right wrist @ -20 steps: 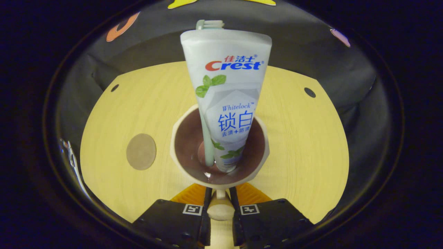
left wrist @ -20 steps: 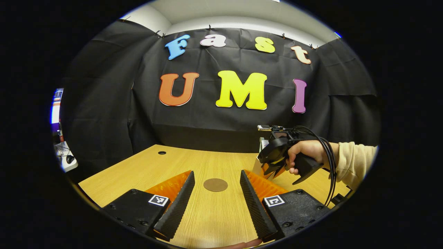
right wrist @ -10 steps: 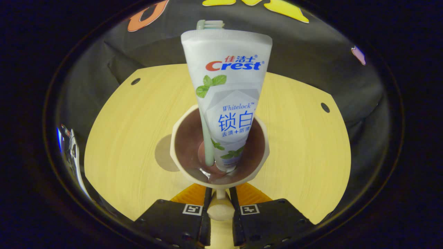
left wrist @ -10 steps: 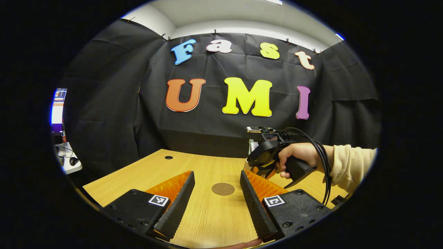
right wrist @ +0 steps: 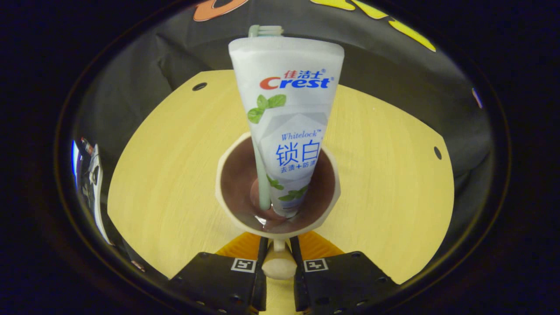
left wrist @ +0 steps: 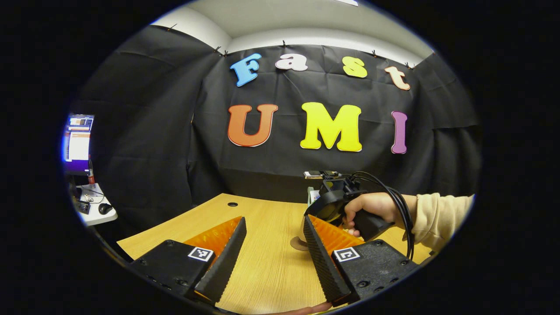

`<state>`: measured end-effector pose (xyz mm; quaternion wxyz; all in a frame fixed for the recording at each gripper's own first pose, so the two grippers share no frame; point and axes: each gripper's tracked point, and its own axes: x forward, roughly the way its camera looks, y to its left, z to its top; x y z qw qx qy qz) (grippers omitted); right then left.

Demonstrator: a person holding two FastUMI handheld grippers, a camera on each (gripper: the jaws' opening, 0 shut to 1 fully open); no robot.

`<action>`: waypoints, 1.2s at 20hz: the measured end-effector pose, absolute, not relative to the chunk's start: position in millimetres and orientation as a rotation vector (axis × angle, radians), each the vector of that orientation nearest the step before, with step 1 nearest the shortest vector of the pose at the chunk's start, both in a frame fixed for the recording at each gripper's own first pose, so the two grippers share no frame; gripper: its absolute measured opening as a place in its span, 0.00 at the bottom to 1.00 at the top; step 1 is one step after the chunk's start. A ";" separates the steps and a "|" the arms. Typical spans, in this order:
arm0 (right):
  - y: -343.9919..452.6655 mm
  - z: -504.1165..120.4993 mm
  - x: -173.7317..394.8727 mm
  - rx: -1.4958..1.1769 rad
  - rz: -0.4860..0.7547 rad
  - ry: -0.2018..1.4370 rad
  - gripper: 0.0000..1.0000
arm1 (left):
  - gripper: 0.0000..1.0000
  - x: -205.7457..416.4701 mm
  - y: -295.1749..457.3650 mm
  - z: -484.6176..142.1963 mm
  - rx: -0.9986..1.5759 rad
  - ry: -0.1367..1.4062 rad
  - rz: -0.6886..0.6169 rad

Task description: Put the toothbrush and toothpaste on the desktop into the cup, then pick up the cup and place it on the coaster on the desktop.

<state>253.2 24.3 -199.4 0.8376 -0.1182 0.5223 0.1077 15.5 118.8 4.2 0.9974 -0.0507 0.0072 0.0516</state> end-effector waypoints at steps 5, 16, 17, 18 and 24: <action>21.1 -205.4 256.3 -0.292 0.218 1.105 0.24 | 0.84 17.0 120.4 0.3 -0.108 0.036 0.112; 19.6 -195.1 261.1 -0.300 0.266 1.079 0.51 | 0.84 15.1 119.7 -2.0 -0.081 0.066 0.104; 19.1 -194.1 257.7 -0.285 0.266 1.069 0.74 | 0.84 15.6 118.8 -2.0 -0.076 0.068 0.104; 16.6 -192.7 256.9 -0.264 0.250 1.055 0.96 | 0.84 15.8 118.4 -1.6 -0.078 0.066 0.102; 11.4 -160.3 236.4 -0.058 0.325 0.934 0.95 | 0.84 16.3 118.9 -4.9 -0.068 0.091 0.120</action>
